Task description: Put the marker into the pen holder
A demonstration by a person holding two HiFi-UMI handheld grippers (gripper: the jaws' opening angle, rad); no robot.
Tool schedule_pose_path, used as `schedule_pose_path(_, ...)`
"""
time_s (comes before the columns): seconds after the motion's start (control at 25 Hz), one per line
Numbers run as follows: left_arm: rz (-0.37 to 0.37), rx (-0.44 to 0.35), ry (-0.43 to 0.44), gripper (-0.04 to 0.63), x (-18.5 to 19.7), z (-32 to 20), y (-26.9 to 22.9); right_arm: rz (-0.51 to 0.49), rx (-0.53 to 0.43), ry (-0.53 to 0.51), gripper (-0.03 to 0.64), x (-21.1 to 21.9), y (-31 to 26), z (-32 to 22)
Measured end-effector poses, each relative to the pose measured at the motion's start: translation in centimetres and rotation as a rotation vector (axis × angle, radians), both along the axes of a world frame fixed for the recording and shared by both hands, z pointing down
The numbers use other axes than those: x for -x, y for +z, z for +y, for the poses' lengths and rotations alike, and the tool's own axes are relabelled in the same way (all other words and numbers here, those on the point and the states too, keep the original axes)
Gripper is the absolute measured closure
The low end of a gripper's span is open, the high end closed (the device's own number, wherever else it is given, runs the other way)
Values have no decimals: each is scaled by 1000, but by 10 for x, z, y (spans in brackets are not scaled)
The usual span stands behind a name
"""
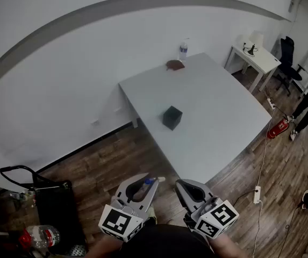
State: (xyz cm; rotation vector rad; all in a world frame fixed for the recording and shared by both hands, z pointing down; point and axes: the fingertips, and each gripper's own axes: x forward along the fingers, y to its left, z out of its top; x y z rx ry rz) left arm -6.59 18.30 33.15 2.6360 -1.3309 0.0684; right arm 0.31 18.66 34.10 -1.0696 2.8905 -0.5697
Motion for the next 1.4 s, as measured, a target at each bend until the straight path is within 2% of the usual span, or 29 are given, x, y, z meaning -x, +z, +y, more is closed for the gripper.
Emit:
schedule_pose_path(0.28, 4, -7, 25, 520, 37, -41, 6, 12, 4, 29, 601, 38, 2, -36)
schedule_pose_path(0.64, 23, 16, 20, 520, 58, -81, 20, 36, 40, 30, 601, 67, 9, -68)
schedule_pose_path(0.88, 24, 28, -3, 520, 57, -113, 32, 39, 53, 43, 601, 62, 15, -91)
schedule_pose_path(1.08, 14, 25, -12, 520, 41, -145, 37, 25, 63, 58, 601, 45, 19, -118)
schedule_pose_path(1.4, -59, 12, -27, 520, -3, -209, 51, -21, 55, 81, 601, -4, 14, -169)
